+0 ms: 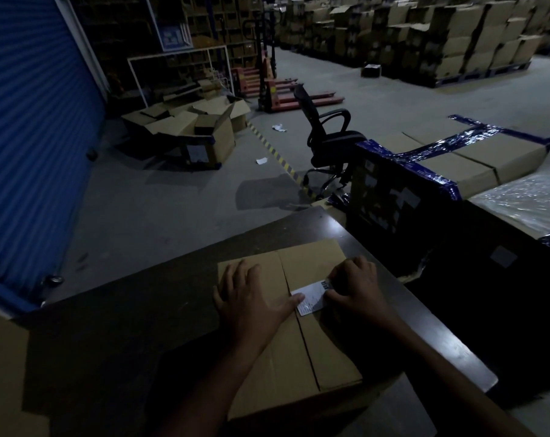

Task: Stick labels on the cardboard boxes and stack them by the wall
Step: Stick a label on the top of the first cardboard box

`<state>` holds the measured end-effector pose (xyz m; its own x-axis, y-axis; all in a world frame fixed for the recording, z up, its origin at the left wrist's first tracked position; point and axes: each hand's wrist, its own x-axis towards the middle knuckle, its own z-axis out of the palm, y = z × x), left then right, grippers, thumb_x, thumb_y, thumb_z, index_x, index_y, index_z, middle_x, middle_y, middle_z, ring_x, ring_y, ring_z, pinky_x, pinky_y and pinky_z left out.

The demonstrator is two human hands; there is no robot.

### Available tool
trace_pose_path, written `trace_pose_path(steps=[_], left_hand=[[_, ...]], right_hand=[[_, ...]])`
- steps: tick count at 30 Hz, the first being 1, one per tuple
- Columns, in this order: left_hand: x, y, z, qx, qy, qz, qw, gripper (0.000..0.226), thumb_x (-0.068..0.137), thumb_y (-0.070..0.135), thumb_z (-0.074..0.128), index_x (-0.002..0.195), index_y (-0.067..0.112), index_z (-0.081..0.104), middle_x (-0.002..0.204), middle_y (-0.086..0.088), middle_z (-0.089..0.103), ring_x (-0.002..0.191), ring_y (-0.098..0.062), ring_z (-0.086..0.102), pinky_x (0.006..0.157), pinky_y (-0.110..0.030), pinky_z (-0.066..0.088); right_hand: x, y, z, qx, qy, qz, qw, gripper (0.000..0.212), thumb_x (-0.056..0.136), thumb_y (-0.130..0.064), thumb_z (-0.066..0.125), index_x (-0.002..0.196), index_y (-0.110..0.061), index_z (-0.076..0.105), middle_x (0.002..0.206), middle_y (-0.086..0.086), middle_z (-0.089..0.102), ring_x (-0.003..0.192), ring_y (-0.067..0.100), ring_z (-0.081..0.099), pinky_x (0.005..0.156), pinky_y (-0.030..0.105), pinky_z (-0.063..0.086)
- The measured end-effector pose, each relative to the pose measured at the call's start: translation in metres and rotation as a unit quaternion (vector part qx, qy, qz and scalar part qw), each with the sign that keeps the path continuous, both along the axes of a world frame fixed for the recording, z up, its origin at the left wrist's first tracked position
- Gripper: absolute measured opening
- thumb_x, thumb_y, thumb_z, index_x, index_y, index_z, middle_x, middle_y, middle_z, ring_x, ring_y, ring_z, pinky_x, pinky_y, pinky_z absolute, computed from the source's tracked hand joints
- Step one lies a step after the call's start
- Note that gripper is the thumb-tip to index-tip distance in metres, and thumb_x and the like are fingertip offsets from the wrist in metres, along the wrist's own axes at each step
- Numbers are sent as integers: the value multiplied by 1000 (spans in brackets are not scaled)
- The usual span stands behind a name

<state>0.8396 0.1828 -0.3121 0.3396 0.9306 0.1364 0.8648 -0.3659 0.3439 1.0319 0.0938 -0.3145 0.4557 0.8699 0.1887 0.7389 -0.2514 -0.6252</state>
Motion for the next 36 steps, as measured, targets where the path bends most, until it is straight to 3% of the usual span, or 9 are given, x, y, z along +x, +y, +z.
trace_pose_path(steps=[6, 11, 14, 17, 21, 26, 31, 34, 36], left_hand=[[-1, -2, 4, 0, 7, 1, 1000, 114, 52, 98, 26, 142, 30, 39, 160, 5, 22, 150, -18, 8, 120, -53, 10], [-1, -3, 4, 1, -7, -2, 1000, 113, 52, 97, 28, 142, 29, 42, 160, 4, 24, 150, -18, 10, 120, -53, 10], [-2, -3, 4, -9, 6, -4, 1000, 110, 57, 97, 34, 144, 30, 37, 162, 5, 19, 151, -18, 6, 120, -53, 9], [-1, -3, 5, -14, 5, -6, 1000, 104, 64, 93, 46, 146, 29, 36, 163, 4, 17, 151, -18, 5, 121, -52, 8], [-1, -4, 7, -21, 10, -5, 1000, 104, 66, 92, 48, 147, 29, 34, 163, 4, 16, 151, -18, 4, 121, -52, 7], [0, -3, 7, -17, 11, -3, 1000, 103, 65, 92, 47, 146, 30, 35, 163, 4, 16, 151, -18, 4, 121, -51, 7], [0, -2, 5, -26, 11, -3, 1000, 109, 59, 96, 39, 146, 30, 34, 163, 6, 15, 151, -18, 3, 121, -53, 6], [-1, -2, 6, -20, 12, -4, 1000, 117, 51, 99, 24, 145, 31, 34, 162, 5, 17, 150, -18, 5, 121, -54, 6], [-2, -1, 7, -28, 16, -13, 999, 114, 55, 100, 29, 145, 31, 33, 162, 4, 17, 150, -19, 6, 121, -55, 6]], right_hand=[[-1, 0, 2, -7, -9, 12, 1000, 54, 54, -61, 42, 93, -28, 58, 98, -11, 36, 97, 5, 23, 81, 23, 28], [2, 0, -1, 0, 6, 5, 1000, 50, 53, -59, 44, 88, -26, 57, 91, -15, 37, 96, 8, 29, 77, 8, 25], [2, 1, 0, 0, -22, 16, 1000, 57, 55, -59, 42, 95, -24, 62, 96, -11, 39, 99, 8, 27, 76, 19, 23], [1, 0, 2, 4, -17, 18, 1000, 56, 55, -60, 42, 93, -24, 62, 93, -14, 36, 98, 8, 27, 77, 20, 22], [3, -1, 1, 6, -9, 13, 1000, 52, 55, -60, 43, 91, -25, 59, 94, -13, 37, 99, 9, 29, 77, 21, 24], [2, -1, 1, 3, -16, 18, 1000, 35, 67, -45, 62, 93, -21, 63, 93, -14, 36, 100, 9, 28, 77, 20, 24], [5, -7, 3, 15, 41, 16, 999, 40, 57, -57, 48, 86, -31, 56, 92, -20, 38, 98, 9, 33, 80, 4, 25], [-3, -15, 3, 16, 4, -6, 1000, 37, 67, -47, 63, 96, -24, 61, 95, -14, 41, 103, 13, 35, 77, 11, 29], [-17, -28, 2, 16, -53, -25, 998, 33, 75, -36, 71, 101, -21, 59, 104, -9, 44, 107, 15, 37, 78, 21, 33]])
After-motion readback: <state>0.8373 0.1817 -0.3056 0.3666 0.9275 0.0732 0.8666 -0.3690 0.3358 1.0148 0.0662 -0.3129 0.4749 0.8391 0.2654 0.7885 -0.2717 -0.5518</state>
